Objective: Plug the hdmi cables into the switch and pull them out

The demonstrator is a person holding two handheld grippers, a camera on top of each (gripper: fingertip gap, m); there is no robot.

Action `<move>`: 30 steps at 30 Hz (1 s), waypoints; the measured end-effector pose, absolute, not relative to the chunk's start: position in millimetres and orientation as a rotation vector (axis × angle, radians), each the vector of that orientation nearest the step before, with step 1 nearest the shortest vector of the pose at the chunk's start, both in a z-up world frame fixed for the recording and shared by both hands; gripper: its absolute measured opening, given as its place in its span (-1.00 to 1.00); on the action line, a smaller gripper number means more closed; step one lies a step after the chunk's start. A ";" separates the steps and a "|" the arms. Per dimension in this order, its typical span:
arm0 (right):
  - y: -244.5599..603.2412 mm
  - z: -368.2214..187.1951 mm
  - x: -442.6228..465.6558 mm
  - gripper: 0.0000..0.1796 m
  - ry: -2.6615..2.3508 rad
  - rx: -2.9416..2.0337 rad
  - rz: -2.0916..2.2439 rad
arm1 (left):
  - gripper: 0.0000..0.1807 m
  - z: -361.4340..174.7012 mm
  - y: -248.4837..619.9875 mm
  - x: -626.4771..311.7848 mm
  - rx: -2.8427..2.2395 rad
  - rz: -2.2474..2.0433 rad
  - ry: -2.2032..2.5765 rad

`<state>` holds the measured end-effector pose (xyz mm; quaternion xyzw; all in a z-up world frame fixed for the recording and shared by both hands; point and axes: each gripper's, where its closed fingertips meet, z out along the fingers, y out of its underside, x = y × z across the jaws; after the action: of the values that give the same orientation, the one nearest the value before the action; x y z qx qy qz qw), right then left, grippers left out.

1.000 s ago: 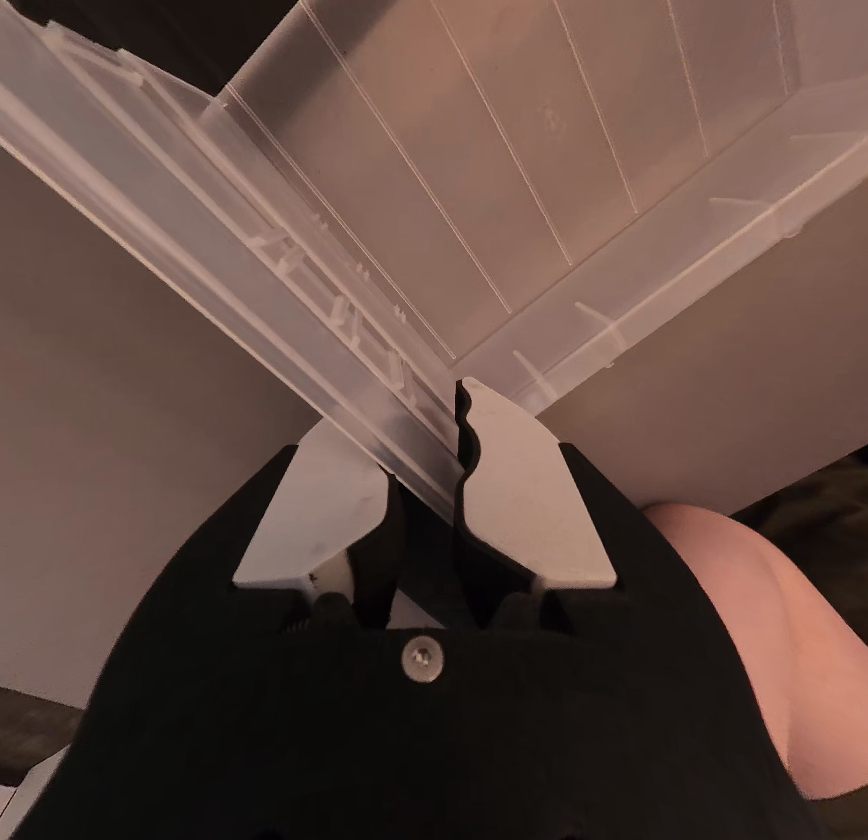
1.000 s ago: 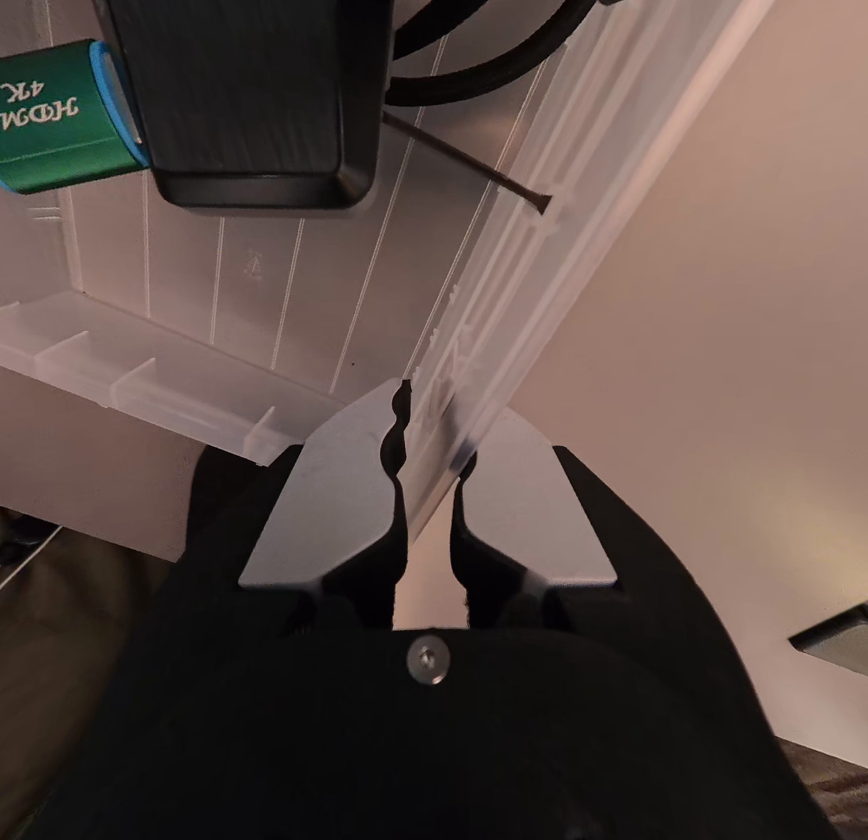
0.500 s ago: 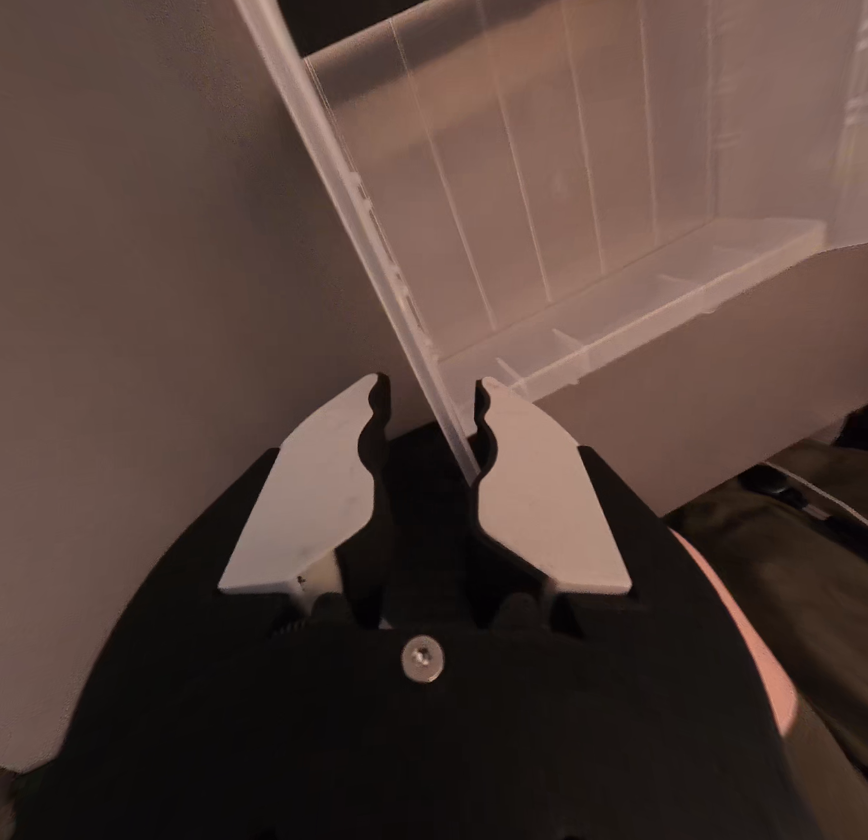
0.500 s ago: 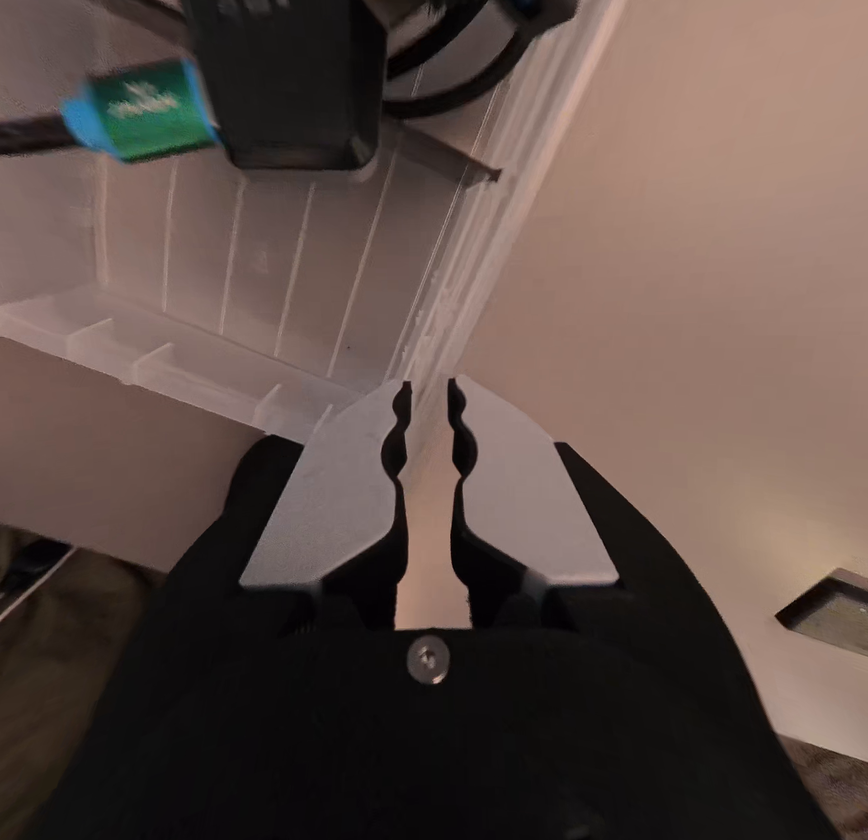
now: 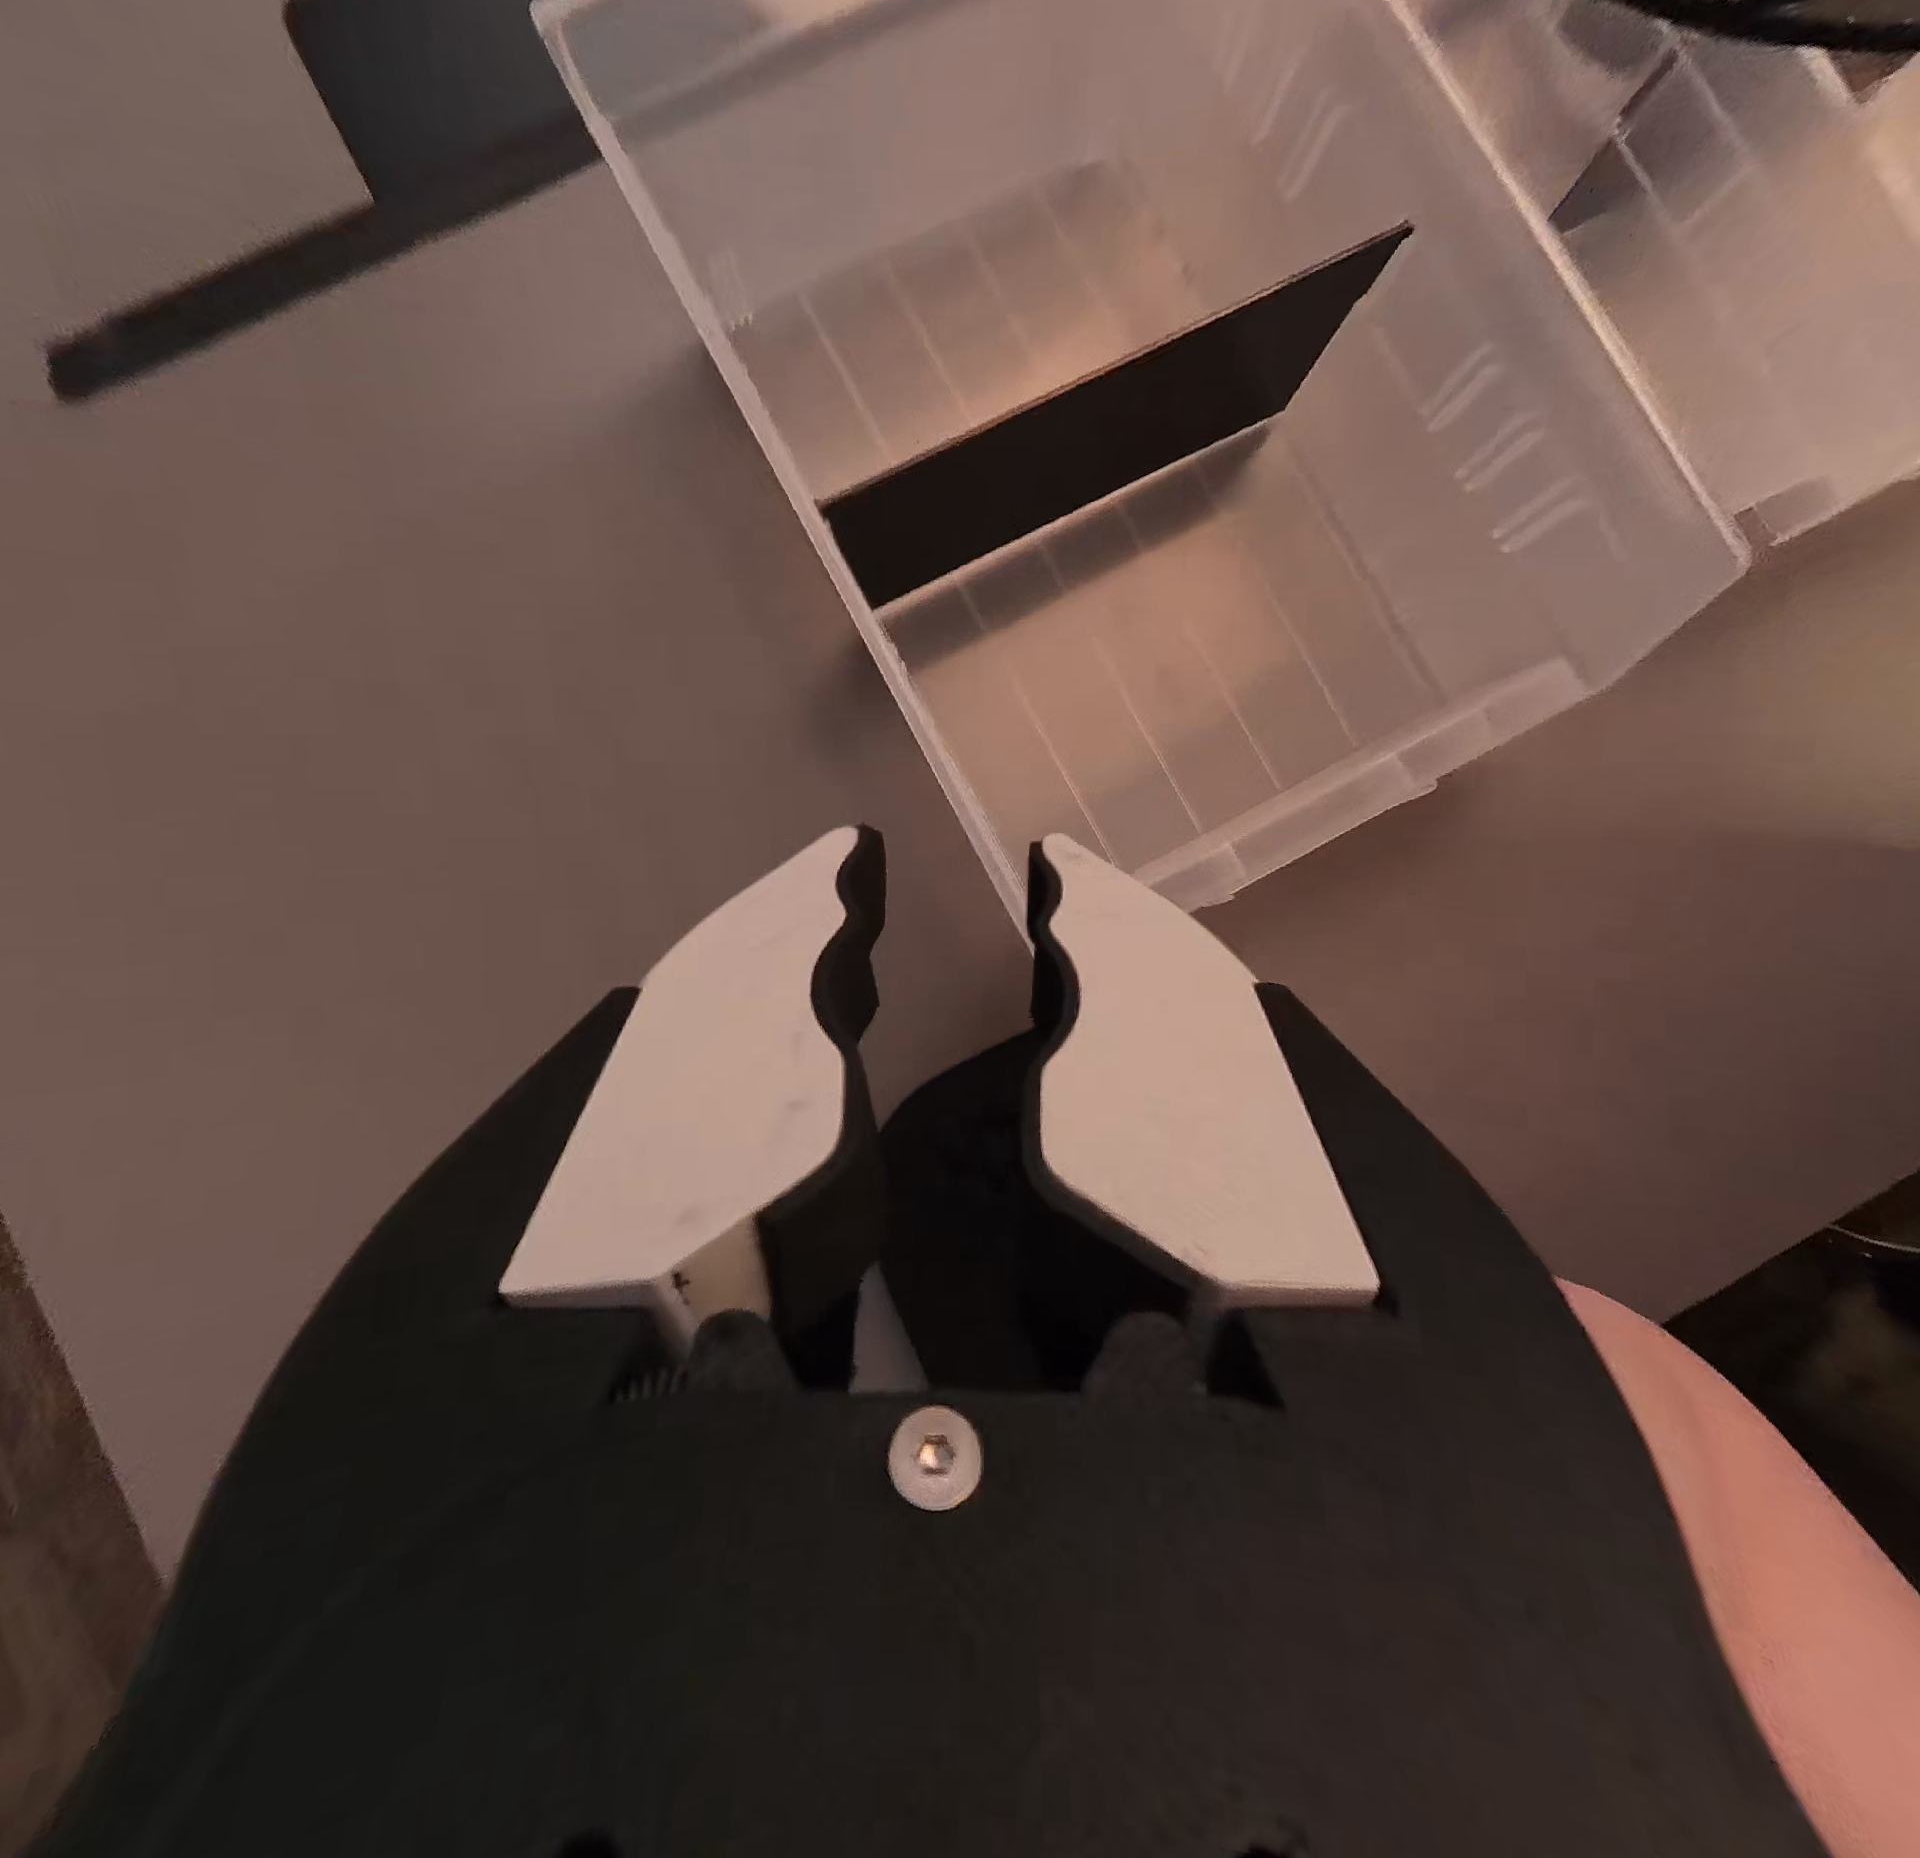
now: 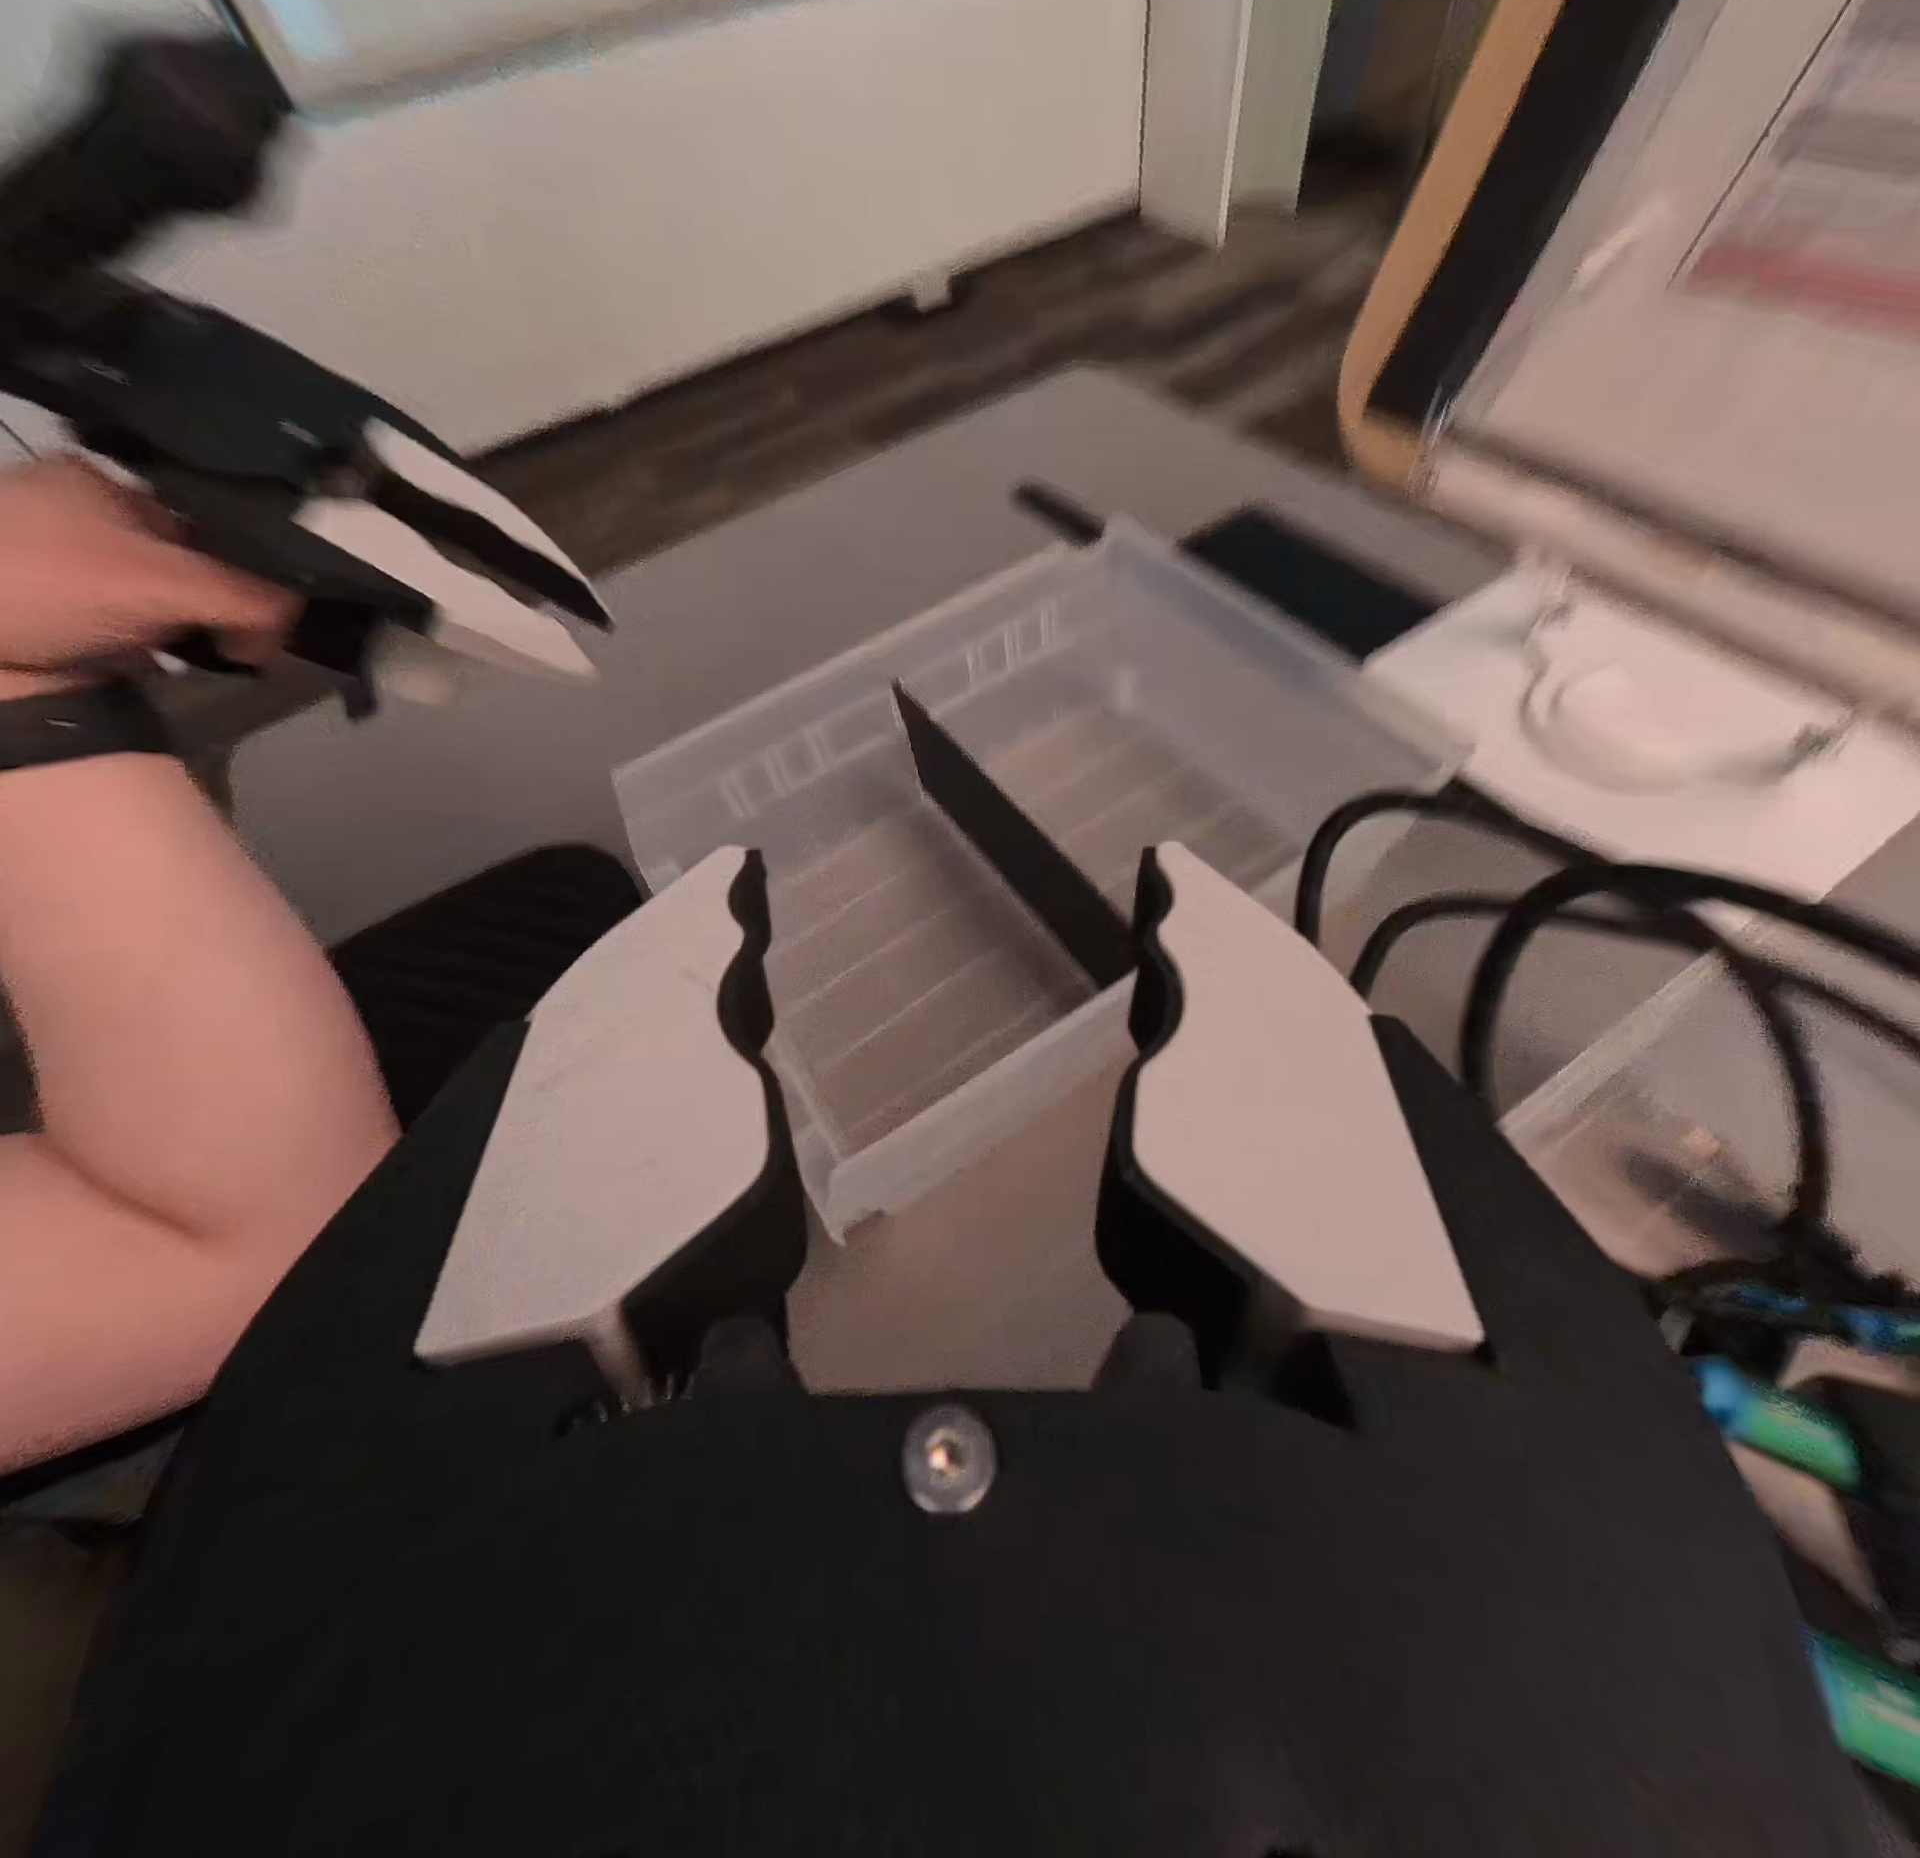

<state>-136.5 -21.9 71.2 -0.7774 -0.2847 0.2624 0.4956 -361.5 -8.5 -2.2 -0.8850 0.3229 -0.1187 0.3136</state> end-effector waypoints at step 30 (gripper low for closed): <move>14.3 -118.9 -143.0 -0.54 -0.506 -3.061 0.060 | -0.81 19.1 -21.7 -331.8 -2.186 -0.294 1.025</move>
<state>-143.0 14.3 -118.9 -0.9863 -0.1630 0.0194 0.0190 -331.8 -21.7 19.1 -0.8428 0.3951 -0.1132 0.3476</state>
